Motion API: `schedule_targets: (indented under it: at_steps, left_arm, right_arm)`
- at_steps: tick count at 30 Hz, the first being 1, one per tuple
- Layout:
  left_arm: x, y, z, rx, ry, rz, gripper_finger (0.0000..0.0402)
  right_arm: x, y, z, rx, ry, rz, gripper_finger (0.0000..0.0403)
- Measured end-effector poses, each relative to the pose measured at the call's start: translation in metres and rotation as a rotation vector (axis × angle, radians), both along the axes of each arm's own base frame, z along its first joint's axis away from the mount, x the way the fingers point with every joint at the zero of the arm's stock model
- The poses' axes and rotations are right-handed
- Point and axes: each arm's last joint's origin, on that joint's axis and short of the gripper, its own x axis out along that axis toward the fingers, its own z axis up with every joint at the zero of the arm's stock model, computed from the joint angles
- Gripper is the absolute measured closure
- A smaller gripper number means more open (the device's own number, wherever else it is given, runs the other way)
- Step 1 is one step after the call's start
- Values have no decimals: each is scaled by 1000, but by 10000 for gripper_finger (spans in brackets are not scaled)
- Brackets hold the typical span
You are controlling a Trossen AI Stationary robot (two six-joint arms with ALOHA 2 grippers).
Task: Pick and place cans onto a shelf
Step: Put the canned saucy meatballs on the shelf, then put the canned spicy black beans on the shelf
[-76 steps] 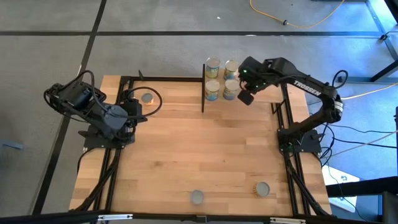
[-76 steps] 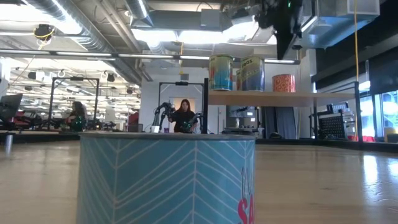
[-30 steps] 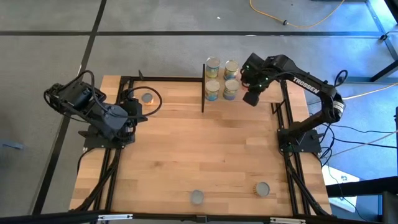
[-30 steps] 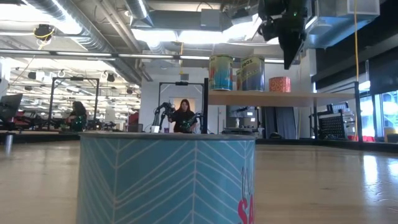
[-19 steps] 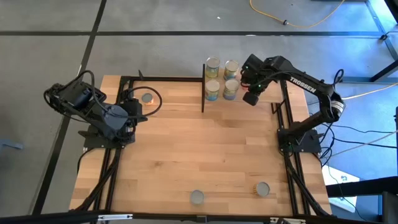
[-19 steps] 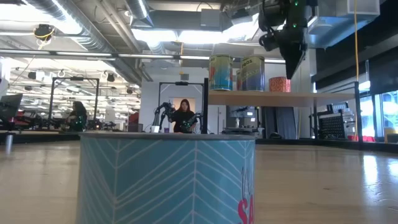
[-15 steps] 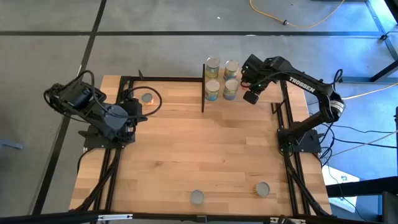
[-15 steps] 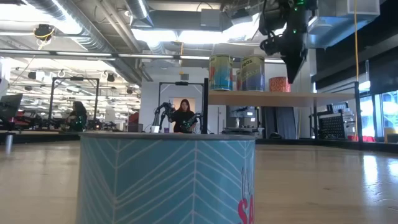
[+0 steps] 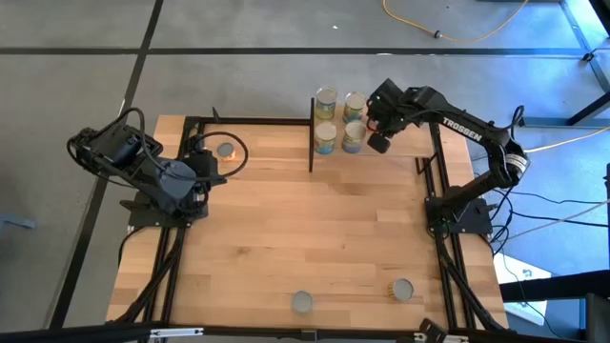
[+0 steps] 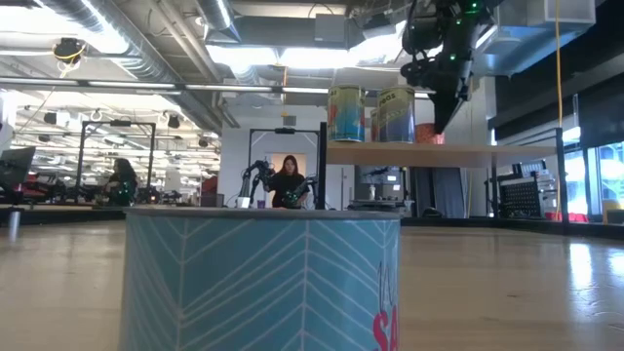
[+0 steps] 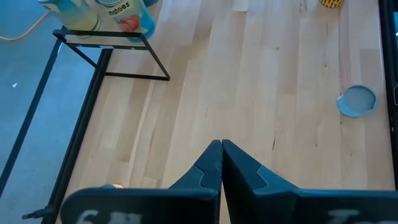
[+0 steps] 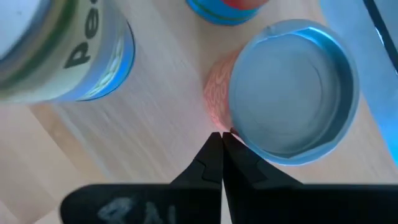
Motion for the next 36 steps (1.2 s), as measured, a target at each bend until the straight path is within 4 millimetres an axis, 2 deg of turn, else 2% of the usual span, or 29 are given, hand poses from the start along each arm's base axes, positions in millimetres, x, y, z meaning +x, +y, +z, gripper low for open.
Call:
schedule_targets:
  at_steps: [12,16,21,27,32,36]
  left_arm:
    - [0,0,0,-1,0,1,401]
    - [0,0,0,1,-1,1,401]
    - [0,1,0,20,-9,15,401]
    - [0,-1,0,-23,7,-10,401]
    - [0,-1,0,-41,6,2,401]
    - [-1,-2,0,-48,10,-12,401]
  right_arm:
    - [-3,-5,1,-63,33,-37,400]
    - [-2,6,17,-37,67,-1,400]
    - [3,38,54,22,56,88,400]
    - [8,84,86,147,8,288,400]
    - [11,127,106,269,-130,516,400]
    - [10,165,112,345,-162,609,400]
